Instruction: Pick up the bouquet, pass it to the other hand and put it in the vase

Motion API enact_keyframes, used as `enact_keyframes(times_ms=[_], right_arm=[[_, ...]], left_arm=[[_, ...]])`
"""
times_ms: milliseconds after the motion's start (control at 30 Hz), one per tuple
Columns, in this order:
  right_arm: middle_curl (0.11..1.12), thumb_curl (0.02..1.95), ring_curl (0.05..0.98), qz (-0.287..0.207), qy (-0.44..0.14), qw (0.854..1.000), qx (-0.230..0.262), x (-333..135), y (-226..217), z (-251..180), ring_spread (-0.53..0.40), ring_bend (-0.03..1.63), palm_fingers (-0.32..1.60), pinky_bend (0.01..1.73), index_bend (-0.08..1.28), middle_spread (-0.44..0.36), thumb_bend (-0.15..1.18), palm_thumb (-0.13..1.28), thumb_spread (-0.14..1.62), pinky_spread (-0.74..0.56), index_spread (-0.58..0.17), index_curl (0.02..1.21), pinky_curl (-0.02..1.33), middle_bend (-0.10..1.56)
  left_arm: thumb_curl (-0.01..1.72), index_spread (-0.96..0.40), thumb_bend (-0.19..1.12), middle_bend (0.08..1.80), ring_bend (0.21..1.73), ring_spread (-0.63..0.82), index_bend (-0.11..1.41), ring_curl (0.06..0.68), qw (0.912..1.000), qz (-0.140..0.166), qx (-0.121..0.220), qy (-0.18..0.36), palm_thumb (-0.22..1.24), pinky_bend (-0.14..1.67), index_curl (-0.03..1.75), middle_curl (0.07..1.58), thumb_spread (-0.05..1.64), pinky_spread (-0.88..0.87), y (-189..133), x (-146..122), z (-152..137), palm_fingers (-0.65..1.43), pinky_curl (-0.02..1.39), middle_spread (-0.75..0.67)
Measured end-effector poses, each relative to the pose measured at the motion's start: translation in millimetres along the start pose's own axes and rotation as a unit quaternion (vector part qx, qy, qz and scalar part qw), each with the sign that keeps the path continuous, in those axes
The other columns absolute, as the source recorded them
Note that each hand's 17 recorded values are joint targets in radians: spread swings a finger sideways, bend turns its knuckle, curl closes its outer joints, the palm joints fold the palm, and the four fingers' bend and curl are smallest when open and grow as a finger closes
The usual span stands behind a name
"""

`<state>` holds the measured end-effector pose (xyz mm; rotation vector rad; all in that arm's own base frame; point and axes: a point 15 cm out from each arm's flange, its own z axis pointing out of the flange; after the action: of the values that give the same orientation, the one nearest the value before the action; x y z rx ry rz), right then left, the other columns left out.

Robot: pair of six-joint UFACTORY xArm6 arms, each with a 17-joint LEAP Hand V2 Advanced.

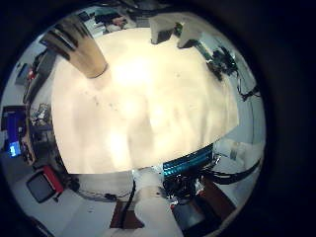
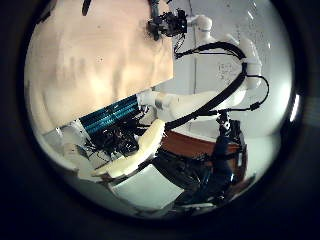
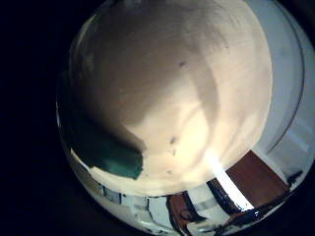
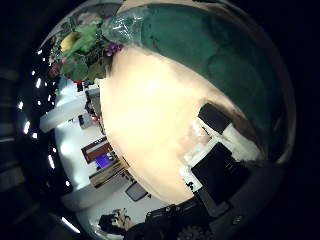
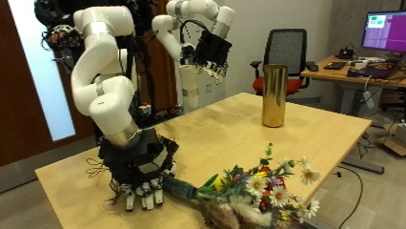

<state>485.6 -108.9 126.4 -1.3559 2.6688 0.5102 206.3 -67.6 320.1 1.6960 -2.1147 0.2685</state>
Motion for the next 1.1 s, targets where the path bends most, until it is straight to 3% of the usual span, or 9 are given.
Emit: enact_keyframes(times_ms=[200, 433, 600, 667, 767, 833, 933, 1000, 1100], right_arm=[[0.41, 0.49, 0.268, 0.001, 0.009, 1.0, -0.003, 4.0, 0.0, 2.8, -0.033, 0.87, 0.31, 0.5, 0.17, 0.08, -0.02, 0.84, 0.96, 0.08, -0.062, 0.31, 0.21, 0.56], [0.43, 0.5, 0.273, -0.007, 0.018, 1.0, -0.007, 4.8, -0.9, -0.6, -0.104, 0.92, 0.48, 0.47, 0.2, 0.039, -0.02, 0.86, 0.95, 0.02, -0.106, 0.34, 0.18, 0.6], [0.46, 0.51, 0.311, -0.015, 0.025, 1.0, -0.012, 2.1, -0.2, -9.4, -0.218, 1.01, 0.8, 0.63, 0.2, -0.048, -0.02, 0.89, 0.93, -0.2, -0.187, 0.37, 0.19, 0.65], [0.49, 0.52, 0.327, -0.017, 0.026, 0.999, -0.016, 0.9, 2.3, -10.1, -0.264, 1.03, 1.13, 0.8, 0.24, -0.117, -0.03, 0.9, 0.87, -0.4, -0.261, 0.4, 0.23, 0.7], [0.54, 0.53, 0.379, -0.02, 0.027, 0.999, -0.022, -1.2, 7.3, -12.0, -0.282, 1.07, 1.27, 0.9, 0.37, -0.164, -0.03, 0.9, 0.8, -0.5, -0.311, 0.49, 0.29, 0.79], [0.6, 0.55, 0.434, -0.021, 0.027, 0.999, -0.029, -1.6, 11.9, -14.0, -0.256, 1.16, 1.41, 1.03, 0.65, -0.174, -0.02, 0.92, 0.79, -0.46, -0.337, 0.61, 0.37, 0.97], [0.63, 0.56, 0.461, -0.021, 0.027, 0.998, -0.047, -2.2, 21.2, -18.8, -0.241, 1.2, 1.38, 1.09, 0.76, -0.172, -0.01, 0.95, 0.8, -0.43, -0.331, 0.67, 0.41, 1.03], [0.67, 0.58, 0.514, -0.02, 0.025, 0.998, -0.059, -1.3, 25.6, -27.1, -0.224, 1.3, 1.3, 1.22, 0.93, -0.172, -0.01, 1.01, 0.81, -0.37, -0.313, 0.75, 0.48, 1.16], [0.7, 0.61, 0.549, -0.02, 0.024, 0.995, -0.094, 1.1, 41.5, -35.3, -0.214, 1.36, 1.23, 1.31, 0.99, -0.165, 0.0, 1.07, 0.81, -0.32, -0.299, 0.79, 0.53, 1.22]], left_arm=[[0.31, 0.25, -0.03, 0.2, 0.49, 0.6, 0.17, 0.184, 1.0, 0.0, 0.0, 0.0, 0.36, 0.2, 0.32, 0.31, 0.88, 0.57, 0.0, -0.1, -0.3, 0.17, 0.31, 0.49], [0.31, 0.25, -0.03, 0.2, 0.49, 0.6, 0.17, 0.184, 1.0, 0.002, 0.002, -0.001, 0.36, 0.2, 0.32, 0.31, 0.89, 0.57, -1.1, 0.7, -0.7, 0.18, 0.31, 0.49], [0.31, 0.25, -0.03, 0.2, 0.49, 0.6, 0.17, 0.184, 1.0, 0.003, 0.002, -0.001, 0.36, 0.2, 0.32, 0.31, 0.89, 0.57, -1.1, 1.3, -0.5, 0.18, 0.31, 0.49], [0.31, 0.25, -0.03, 0.2, 0.49, 0.6, 0.17, 0.184, 1.0, 0.003, 0.001, -0.001, 0.36, 0.2, 0.32, 0.31, 0.89, 0.57, -1.0, 1.0, -0.3, 0.18, 0.31, 0.49], [0.31, 0.25, -0.03, 0.2, 0.49, 0.6, 0.17, 0.185, 1.0, 0.004, 0.001, -0.001, 0.36, 0.2, 0.32, 0.31, 0.89, 0.57, -1.4, 0.8, 0.2, 0.18, 0.31, 0.49], [0.31, 0.25, -0.03, 0.19, 0.49, 0.6, 0.17, 0.187, 1.0, 0.005, 0.001, -0.001, 0.36, 0.2, 0.32, 0.31, 0.89, 0.57, -1.3, 1.1, 0.4, 0.18, 0.31, 0.49], [0.31, 0.25, -0.03, 0.2, 0.49, 0.6, 0.17, 0.186, 1.0, 0.005, 0.002, -0.001, 0.36, 0.2, 0.32, 0.31, 0.89, 0.58, -1.5, 1.2, -0.4, 0.18, 0.31, 0.49], [0.31, 0.25, -0.03, 0.2, 0.49, 0.6, 0.17, 0.186, 1.0, 0.005, 0.001, -0.001, 0.36, 0.2, 0.32, 0.31, 0.89, 0.58, -1.5, 1.3, -0.2, 0.18, 0.31, 0.49], [0.31, 0.25, -0.03, 0.2, 0.49, 0.6, 0.17, 0.185, 1.0, 0.006, 0.001, -0.002, 0.36, 0.2, 0.32, 0.31, 0.89, 0.57, -1.3, 1.4, -0.3, 0.18, 0.31, 0.49]])
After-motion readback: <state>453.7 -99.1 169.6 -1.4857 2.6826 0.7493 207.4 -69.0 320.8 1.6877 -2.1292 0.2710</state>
